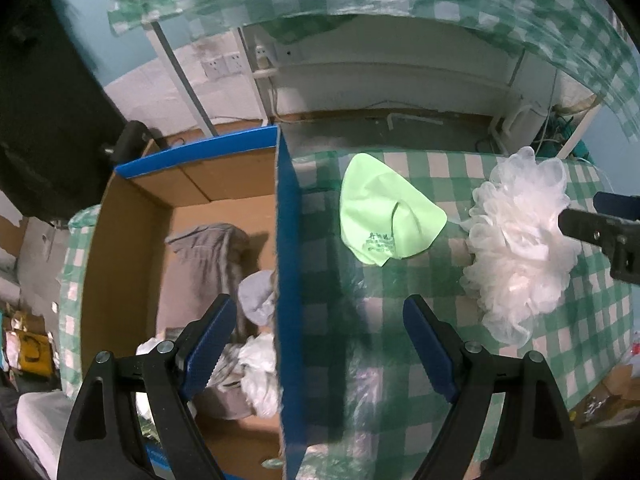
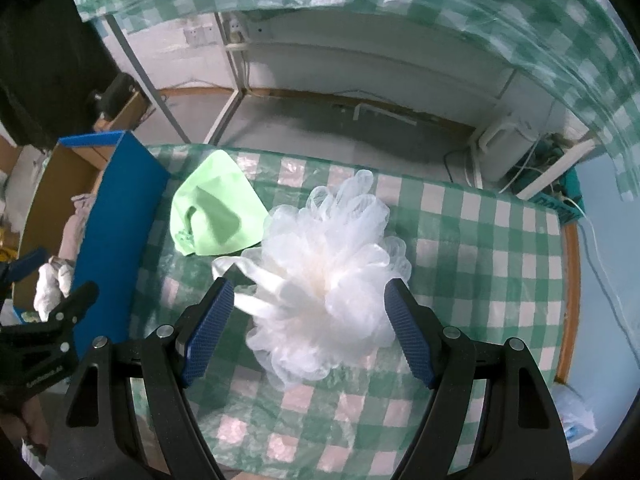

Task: Organize soft objects
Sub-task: 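Grasp the light-green cloth with the left tool while the right tool grasps the white mesh pouf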

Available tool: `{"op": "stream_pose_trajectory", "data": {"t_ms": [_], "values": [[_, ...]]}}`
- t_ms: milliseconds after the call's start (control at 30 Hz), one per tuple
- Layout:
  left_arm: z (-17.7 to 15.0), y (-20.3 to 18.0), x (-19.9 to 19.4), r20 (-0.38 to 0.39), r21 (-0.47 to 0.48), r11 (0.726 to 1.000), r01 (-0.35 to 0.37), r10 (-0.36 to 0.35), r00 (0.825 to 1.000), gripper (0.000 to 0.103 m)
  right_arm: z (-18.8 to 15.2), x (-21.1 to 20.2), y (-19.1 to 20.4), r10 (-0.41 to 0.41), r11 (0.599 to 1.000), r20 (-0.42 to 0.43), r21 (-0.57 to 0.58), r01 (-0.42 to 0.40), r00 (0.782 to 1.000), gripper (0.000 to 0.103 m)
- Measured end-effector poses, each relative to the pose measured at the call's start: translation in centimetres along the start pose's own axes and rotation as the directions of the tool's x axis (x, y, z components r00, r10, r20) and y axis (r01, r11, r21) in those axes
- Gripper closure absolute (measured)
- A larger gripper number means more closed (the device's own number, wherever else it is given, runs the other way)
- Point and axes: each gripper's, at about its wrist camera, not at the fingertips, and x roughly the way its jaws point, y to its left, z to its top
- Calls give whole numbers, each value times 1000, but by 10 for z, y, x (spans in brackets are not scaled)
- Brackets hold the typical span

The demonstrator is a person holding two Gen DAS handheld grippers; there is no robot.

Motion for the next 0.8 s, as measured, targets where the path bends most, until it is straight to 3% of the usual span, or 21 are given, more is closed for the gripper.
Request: {"op": "stream_pose_trajectory", "data": {"t_ms": [400, 567, 800], "values": [[33, -22, 39, -34, 64, 998, -27, 29, 999, 15, 8, 52, -6, 9, 999, -103, -38, -13, 995, 26], [40, -35, 49, -18, 113, 989, -93, 96, 995, 9, 4, 67, -5, -12, 999, -122, -48, 6, 992, 25], [45, -50, 63, -44, 152, 987, -51, 58, 997, 9, -2, 84, -11, -39, 998, -145, -53, 31, 989, 22]]}}
